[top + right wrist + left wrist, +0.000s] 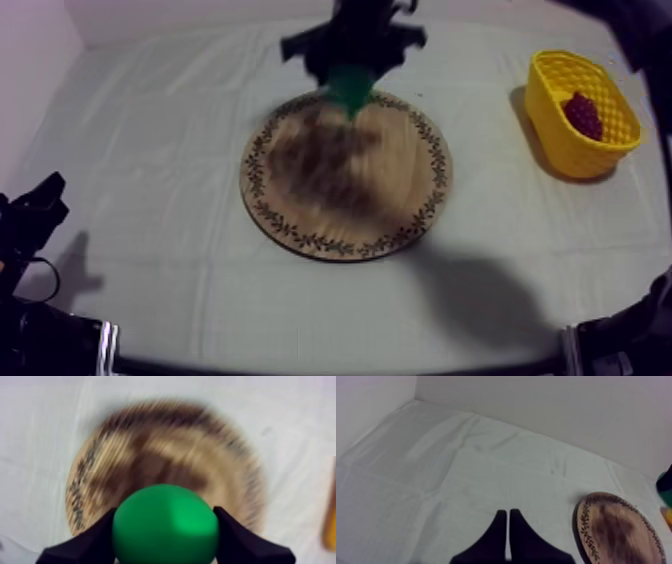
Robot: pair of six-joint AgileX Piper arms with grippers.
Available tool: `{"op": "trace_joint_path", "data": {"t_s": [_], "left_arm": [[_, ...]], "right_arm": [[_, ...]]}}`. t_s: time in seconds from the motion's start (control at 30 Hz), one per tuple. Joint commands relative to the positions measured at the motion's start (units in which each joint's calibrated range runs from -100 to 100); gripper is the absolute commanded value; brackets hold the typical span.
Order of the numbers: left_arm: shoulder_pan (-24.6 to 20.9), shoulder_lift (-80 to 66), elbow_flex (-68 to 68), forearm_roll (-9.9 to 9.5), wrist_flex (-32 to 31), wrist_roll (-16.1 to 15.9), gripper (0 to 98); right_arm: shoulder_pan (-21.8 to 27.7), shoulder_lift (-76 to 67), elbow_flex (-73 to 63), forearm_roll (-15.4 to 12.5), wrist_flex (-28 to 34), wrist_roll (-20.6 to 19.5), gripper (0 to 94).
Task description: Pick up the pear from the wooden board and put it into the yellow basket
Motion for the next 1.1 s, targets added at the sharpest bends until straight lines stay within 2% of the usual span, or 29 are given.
{"op": "trace_joint_path", "data": {"t_s": [0.0, 0.23, 0.47, 0.8, 1.07], "left_arm": [[0.02, 0.0, 0.0, 0.02, -0.01, 0.01, 0.1], [0.02, 0.0, 0.0, 0.02, -0.01, 0.01, 0.1], [0.02, 0.0, 0.0, 0.02, -0.01, 0.01, 0.1], [0.02, 0.0, 0.0, 0.02, -0.01, 0.01, 0.1], [0.02, 0.0, 0.0, 0.02, -0.01, 0.01, 0.1]], "right_arm": [[3.97, -5.0, 0.86, 0.38, -0.69, 3.59, 41.1], [12.35, -12.95, 5.28, 1.7, -3.33, 9.51, 41.6], [19.35, -17.71, 11.41, 3.31, -7.73, 13.31, 41.2], [27.48, -19.16, 17.24, 5.5, -14.97, 15.54, 41.8], [32.0, -19.32, 27.0, 6.74, -23.12, 14.92, 42.3]]}}
